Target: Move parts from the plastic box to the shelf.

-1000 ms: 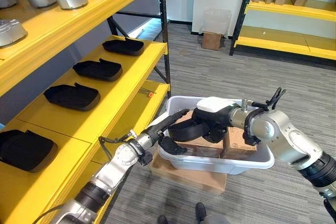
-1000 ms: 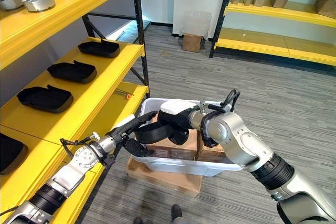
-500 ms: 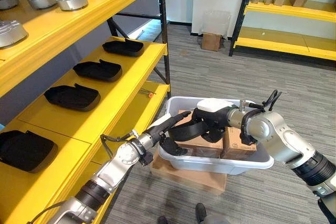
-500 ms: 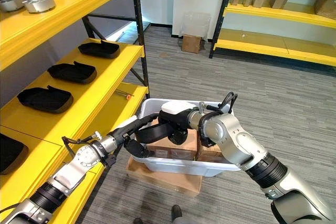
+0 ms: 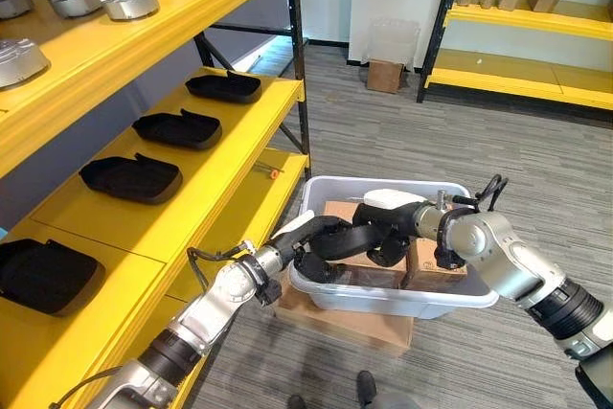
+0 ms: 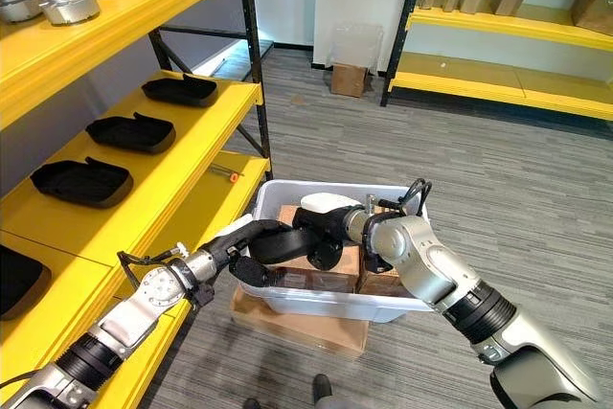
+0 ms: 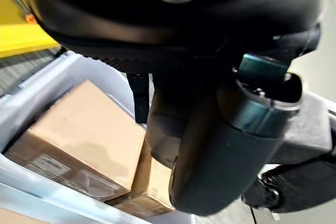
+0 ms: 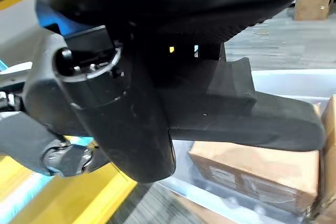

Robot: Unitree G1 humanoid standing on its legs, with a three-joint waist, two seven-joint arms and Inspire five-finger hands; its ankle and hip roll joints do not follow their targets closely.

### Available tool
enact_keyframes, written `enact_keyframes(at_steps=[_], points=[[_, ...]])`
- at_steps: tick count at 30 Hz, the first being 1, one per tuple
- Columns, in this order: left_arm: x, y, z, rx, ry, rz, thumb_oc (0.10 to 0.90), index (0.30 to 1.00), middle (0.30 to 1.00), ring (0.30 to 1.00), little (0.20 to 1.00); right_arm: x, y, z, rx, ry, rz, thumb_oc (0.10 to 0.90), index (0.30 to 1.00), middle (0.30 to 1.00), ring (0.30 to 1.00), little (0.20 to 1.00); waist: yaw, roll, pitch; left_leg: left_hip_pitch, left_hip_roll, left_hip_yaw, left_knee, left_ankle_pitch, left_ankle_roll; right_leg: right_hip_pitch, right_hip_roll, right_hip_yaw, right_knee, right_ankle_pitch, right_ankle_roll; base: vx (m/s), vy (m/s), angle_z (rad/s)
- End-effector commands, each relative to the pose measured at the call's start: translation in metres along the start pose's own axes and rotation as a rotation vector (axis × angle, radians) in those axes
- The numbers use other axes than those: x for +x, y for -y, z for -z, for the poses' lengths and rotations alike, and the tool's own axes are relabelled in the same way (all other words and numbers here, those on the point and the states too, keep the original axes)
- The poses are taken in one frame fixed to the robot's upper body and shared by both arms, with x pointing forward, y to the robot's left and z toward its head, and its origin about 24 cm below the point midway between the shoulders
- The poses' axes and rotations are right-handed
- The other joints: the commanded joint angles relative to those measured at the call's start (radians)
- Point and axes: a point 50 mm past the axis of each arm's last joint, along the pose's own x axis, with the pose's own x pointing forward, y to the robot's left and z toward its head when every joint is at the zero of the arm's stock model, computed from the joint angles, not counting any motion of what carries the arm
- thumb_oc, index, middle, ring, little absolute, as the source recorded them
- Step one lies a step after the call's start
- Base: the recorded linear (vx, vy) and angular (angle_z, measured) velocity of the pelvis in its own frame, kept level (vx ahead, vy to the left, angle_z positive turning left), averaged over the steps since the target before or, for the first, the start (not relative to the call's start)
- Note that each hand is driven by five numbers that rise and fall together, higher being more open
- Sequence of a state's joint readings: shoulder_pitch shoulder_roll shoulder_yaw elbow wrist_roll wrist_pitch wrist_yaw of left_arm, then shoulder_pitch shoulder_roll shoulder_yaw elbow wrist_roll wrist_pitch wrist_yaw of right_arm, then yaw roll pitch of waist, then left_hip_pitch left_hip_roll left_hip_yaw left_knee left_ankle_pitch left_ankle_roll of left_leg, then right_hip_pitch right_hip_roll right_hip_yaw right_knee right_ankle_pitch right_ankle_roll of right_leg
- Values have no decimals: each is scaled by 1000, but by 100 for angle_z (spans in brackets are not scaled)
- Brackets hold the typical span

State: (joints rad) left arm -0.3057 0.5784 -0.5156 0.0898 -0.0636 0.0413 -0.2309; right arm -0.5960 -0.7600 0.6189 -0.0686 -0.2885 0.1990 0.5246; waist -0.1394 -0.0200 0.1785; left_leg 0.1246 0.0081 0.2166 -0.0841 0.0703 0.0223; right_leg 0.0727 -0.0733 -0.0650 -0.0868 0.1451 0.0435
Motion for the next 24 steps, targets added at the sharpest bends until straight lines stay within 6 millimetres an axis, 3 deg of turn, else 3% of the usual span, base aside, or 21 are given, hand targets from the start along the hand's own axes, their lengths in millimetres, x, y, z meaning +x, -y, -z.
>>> enact_keyframes(at_steps=[1, 19, 21, 24], points=[[27, 30, -75, -23, 398, 157, 400, 300, 300, 300, 300, -9, 89, -77, -47, 333, 459, 400, 300, 300, 300, 300, 18, 11, -60, 41, 77, -3, -2, -137, -37, 41, -10, -14, 43, -157, 41, 0, 0, 0], [32, 27, -82, 29, 433, 58, 400, 300, 300, 300, 300, 6, 85, -61, 106, 261, 506, 400, 300, 300, 300, 300, 24, 8, -67, 42, 79, -9, -3, -139, -36, 47, -12, -24, 37, -156, 40, 0, 0, 0], [32, 26, -82, 32, 432, 55, 400, 300, 300, 300, 300, 6, 85, -61, 115, 267, 517, 900, 1000, 1000, 1000, 1000, 24, 8, -66, 41, 79, -9, -3, -139, -37, 47, -13, -25, 37, -157, 40, 0, 0, 0], [32, 26, -82, 39, 434, 58, 400, 300, 300, 300, 300, 6, 83, -63, 148, 291, 499, 900, 1000, 1000, 1000, 1000, 24, 7, -67, 40, 79, -10, -3, -139, -37, 46, -12, -23, 37, -156, 40, 0, 0, 0]])
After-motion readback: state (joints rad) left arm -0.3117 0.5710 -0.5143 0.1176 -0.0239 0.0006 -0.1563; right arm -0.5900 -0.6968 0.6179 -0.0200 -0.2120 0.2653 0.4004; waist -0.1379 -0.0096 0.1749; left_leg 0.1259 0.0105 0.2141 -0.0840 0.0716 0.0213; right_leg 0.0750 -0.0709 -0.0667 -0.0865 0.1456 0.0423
